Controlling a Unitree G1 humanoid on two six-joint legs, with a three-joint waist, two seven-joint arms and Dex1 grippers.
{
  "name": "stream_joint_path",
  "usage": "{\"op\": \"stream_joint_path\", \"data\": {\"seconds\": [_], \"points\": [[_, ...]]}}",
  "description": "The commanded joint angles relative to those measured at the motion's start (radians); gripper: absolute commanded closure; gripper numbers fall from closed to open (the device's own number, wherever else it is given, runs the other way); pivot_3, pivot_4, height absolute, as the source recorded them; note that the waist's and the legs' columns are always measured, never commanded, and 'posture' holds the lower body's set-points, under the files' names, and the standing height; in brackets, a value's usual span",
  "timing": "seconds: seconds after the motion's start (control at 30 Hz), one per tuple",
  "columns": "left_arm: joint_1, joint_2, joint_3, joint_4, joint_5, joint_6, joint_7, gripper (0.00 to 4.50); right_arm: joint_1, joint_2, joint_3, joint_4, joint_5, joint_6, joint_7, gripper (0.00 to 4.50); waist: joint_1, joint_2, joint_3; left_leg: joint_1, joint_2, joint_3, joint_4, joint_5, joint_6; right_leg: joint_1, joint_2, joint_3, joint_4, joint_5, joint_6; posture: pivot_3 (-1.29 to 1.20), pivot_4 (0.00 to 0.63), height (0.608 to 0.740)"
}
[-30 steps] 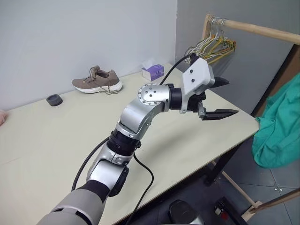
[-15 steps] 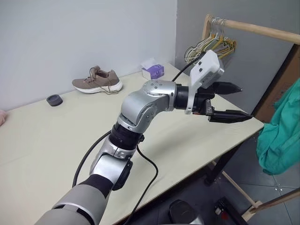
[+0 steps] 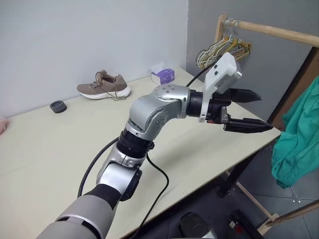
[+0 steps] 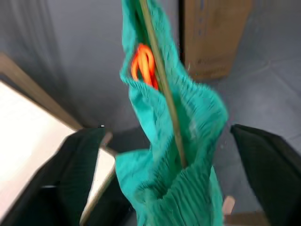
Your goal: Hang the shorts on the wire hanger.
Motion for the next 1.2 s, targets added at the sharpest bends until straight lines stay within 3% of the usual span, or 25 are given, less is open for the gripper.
{"op": "stream_joint_path", "data": {"seconds": [0.03, 0.2, 0.3, 0.47, 0.63, 0.8, 0.97, 1.2], "points": [[-0.01, 0.009, 0.026, -0.014, -0.004, -0.01, 0.001, 0.0, 0.048, -0.018, -0.027, -0.174, 0.016, -0.05, 0.004, 0.03, 0.001, 0.0, 0.0, 0.0, 0.0, 0.0, 0.0, 0.0, 0.0, 0.0, 0.0, 0.0, 0.0, 0.0, 0.0, -0.49, 0.0, 0.74], [0.018, 0.042, 0.048, 0.015, 0.046, -0.056, 0.053, 0.0, 0.229, 0.078, -0.008, -0.568, 0.045, -0.191, 0.039, 0.03, -0.002, 0.001, -0.001, 0.0, 0.001, 0.001, 0.001, 0.0, 0.0, 0.0, 0.0, 0.002, 0.0, 0.001, 0.001, -0.49, 0.0, 0.74], [0.114, 0.103, 0.087, 0.028, 0.123, -0.107, 0.148, 0.0, 0.394, 0.243, 0.028, -0.861, 0.081, -0.313, 0.046, 0.03, -0.005, 0.0, -0.006, 0.001, 0.003, 0.001, 0.001, -0.001, -0.001, 0.0, 0.002, 0.004, 0.0, 0.001, 0.003, -0.47, 0.0, 0.74], [0.323, 0.182, 0.167, -0.02, 0.298, -0.179, 0.425, 0.0, 0.549, 0.495, 0.183, -1.027, 0.058, -0.54, 0.028, 0.03, 0.02, 0.004, -0.01, 0.001, 0.003, 0.001, 0.003, -0.001, -0.002, -0.004, 0.003, 0.014, 0.004, 0.003, 0.006, -0.4, 0.0, 0.74], [0.559, 0.218, 0.363, -0.104, 0.37, -0.151, 0.68, 0.0, 0.585, 0.765, 0.382, -0.882, -0.031, -0.8, -0.038, 0.03, 0.076, -0.004, -0.013, -0.003, 0.002, 0.0, 0.003, -0.001, -0.001, -0.012, 0.003, 0.014, 0.008, 0.007, 0.001, -0.35, 0.0, 0.74], [0.777, 0.264, 0.471, -0.137, 0.458, -0.217, 0.809, 0.0, 0.555, 0.906, 0.502, -0.676, -0.09, -0.997, -0.013, 0.03, 0.144, -0.006, -0.014, -0.007, 0.001, -0.001, 0.002, -0.001, -0.002, -0.019, 0.002, 0.014, 0.009, 0.008, -0.001, -0.27, 0.0, 0.74], [0.895, 0.229, 0.548, -0.172, 0.466, -0.283, 0.888, 0.0, 0.517, 0.962, 0.518, -0.548, -0.091, -1.074, 0.022, 0.03, 0.23, -0.009, -0.015, -0.011, 0.001, -0.003, 0.002, -0.002, -0.002, -0.027, 0.003, 0.013, 0.008, 0.008, -0.001, -0.21, 0.0, 0.74], [0.921, 0.181, 0.571, -0.214, 0.435, -0.344, 0.903, 0.0, 0.491, 0.997, 0.506, -0.483, -0.072, -1.06, 0.044, 0.03, 0.329, -0.009, -0.015, -0.011, 0.001, -0.004, 0.003, -0.001, -0.003, -0.028, 0.004, 0.012, 0.009, 0.011, -0.006, -0.09, 0.0, 0.74]]}}
